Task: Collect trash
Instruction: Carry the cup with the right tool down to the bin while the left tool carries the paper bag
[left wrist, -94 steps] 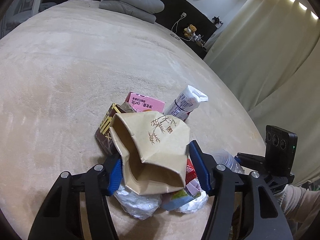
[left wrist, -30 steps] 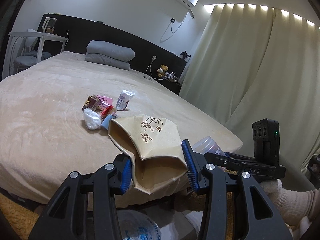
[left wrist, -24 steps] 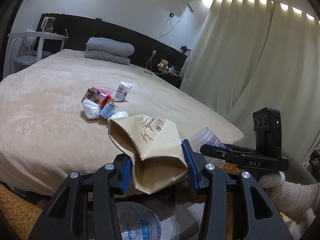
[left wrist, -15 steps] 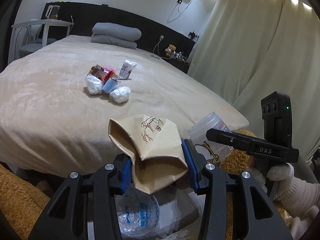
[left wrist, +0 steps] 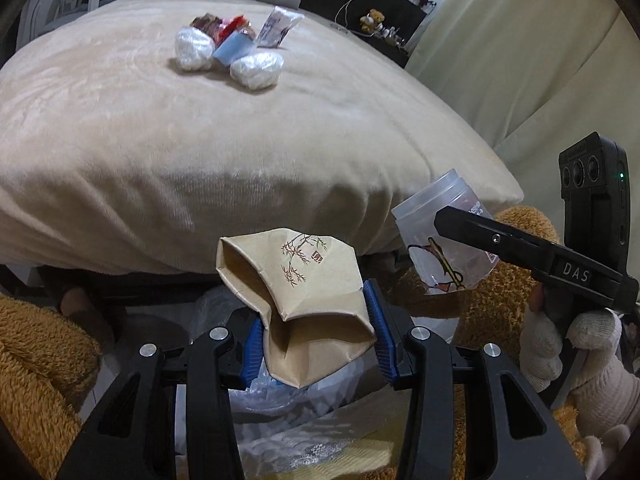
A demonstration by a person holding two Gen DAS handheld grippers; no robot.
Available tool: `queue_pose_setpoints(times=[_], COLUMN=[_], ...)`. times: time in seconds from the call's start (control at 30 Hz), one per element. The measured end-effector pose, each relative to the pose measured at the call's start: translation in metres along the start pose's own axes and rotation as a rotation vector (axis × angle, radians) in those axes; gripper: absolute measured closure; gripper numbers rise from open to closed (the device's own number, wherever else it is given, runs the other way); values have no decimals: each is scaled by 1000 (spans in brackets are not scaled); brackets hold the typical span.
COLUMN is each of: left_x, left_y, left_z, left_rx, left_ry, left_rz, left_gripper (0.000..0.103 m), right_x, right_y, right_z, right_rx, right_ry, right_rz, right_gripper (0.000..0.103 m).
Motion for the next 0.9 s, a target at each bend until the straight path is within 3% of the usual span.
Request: queue_pose_setpoints(times=[0.5,0.9], left_x=[15,29], left_y=[-81,-115], left_z=[32,48], left_rx=[-83,-83], left_ry=[130,225], left_rz=[328,471], left_gripper=[59,59], right_x=[16,32], right_y=[-93,-139], right_z=[-37,-50], right_rx=[60,75], right_ry=[-250,-336], right_rz=[319,459], right_gripper=[36,36])
Point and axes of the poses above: each gripper's, at about its wrist camera, not at the fingertips, and y roughly against the way its jaws point, z to its left, x to its underside, the point moved 1 cm from there along -y, roughly the way its jaws point, and after that the axes turned 2 degrees about -y, right-handed, at the moved point
